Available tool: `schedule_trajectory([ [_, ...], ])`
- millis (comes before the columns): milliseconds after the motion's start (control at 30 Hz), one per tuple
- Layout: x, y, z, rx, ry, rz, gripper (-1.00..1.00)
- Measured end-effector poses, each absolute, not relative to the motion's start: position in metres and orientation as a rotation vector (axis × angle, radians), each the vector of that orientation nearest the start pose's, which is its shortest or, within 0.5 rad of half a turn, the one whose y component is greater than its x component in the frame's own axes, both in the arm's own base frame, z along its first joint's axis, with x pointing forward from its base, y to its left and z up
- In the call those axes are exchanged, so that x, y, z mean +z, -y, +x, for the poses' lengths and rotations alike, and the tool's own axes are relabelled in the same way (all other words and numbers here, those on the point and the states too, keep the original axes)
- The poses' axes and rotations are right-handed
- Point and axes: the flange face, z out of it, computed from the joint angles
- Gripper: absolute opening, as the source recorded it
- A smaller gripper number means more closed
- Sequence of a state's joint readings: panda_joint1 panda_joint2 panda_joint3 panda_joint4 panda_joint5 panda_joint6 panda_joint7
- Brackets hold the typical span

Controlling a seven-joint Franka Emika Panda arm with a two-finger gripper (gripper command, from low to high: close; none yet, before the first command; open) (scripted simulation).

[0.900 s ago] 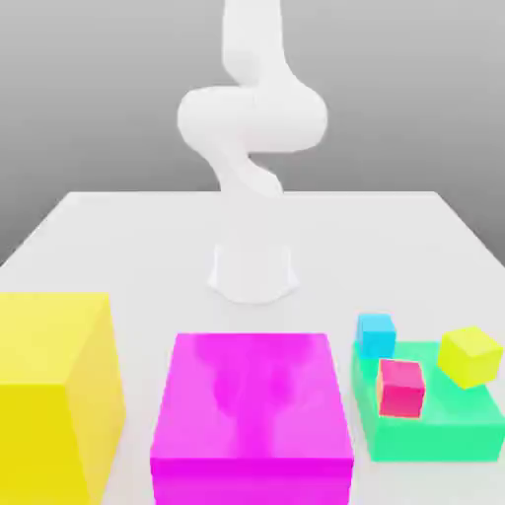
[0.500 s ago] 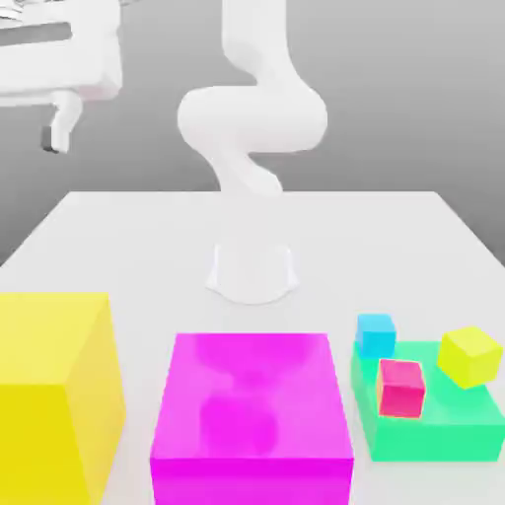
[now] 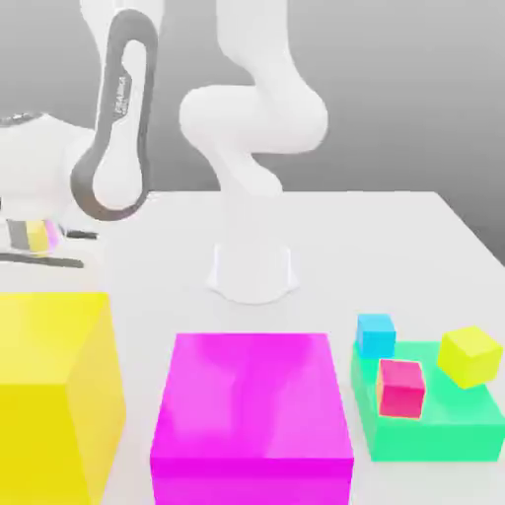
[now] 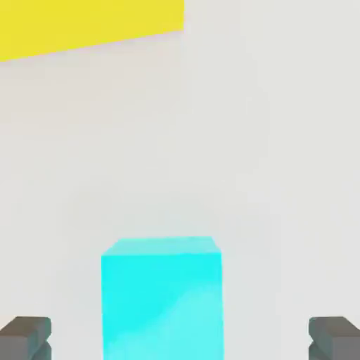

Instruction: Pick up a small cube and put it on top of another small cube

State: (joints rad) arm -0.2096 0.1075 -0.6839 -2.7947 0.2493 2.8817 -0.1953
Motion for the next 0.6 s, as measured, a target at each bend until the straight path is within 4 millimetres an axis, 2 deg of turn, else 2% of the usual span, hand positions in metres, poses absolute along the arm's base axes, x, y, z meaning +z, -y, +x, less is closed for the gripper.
schedule_trajectory([
  [300, 0.138, 0.305, 0.215, -0.005, -1.417, -2.811, 0.0],
  [333, 0.133, 0.303, 0.215, -0.002, -1.418, -2.807, -1.0],
  [533, 0.13, 0.302, 0.215, 0.001, -1.417, -2.804, -1.0],
  [600, 0.135, 0.304, 0.215, -0.002, -1.417, -2.808, -1.0],
])
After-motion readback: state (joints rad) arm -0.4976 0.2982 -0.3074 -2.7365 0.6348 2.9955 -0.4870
